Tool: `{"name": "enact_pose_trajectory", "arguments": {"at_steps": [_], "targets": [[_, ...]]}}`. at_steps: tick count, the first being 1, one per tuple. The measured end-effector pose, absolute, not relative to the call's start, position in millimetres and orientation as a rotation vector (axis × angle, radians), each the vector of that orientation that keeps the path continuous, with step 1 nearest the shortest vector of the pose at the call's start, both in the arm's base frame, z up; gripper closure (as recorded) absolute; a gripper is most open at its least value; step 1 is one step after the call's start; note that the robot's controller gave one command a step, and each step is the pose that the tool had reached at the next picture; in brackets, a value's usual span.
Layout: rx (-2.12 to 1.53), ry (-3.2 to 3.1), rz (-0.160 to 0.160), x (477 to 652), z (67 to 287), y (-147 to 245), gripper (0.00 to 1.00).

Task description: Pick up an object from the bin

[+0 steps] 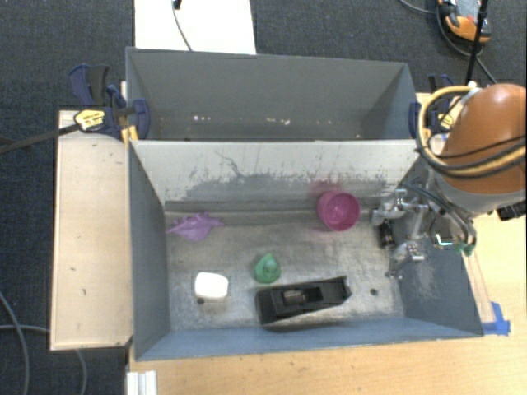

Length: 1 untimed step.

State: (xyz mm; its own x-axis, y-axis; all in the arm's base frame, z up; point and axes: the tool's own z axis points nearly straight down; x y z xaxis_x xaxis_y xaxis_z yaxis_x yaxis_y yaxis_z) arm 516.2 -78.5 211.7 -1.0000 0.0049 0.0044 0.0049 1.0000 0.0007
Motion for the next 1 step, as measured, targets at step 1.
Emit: {"name": "enact_pose_trajectory", "arguments": {"at_steps": [1], "targets": [[-0.004,-3.145,0.001,517.9,215.4,-78.3,0.0]]}}
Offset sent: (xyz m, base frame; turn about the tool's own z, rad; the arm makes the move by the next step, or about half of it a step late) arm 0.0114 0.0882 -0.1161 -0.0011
